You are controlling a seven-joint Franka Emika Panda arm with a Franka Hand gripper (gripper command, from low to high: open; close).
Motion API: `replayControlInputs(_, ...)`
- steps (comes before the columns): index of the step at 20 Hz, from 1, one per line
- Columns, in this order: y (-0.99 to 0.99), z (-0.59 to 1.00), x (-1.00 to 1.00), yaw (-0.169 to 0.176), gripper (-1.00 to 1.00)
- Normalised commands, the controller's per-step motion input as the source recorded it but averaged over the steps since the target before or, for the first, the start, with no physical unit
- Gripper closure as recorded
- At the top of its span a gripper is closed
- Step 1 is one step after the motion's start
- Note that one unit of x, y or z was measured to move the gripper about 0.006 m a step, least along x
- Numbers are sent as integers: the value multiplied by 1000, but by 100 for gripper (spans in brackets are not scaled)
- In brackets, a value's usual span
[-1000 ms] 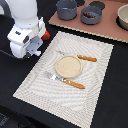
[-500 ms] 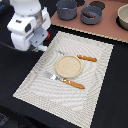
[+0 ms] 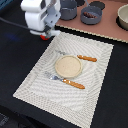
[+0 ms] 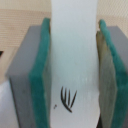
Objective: Place the fish, sausage, and tomato into the frying pan.
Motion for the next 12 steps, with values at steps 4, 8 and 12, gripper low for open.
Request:
replayControlInputs(4, 744, 586, 676, 0, 100)
replayControlInputs(8, 751, 600, 701, 0, 100)
replayControlInputs(12, 770, 598, 748, 0, 100)
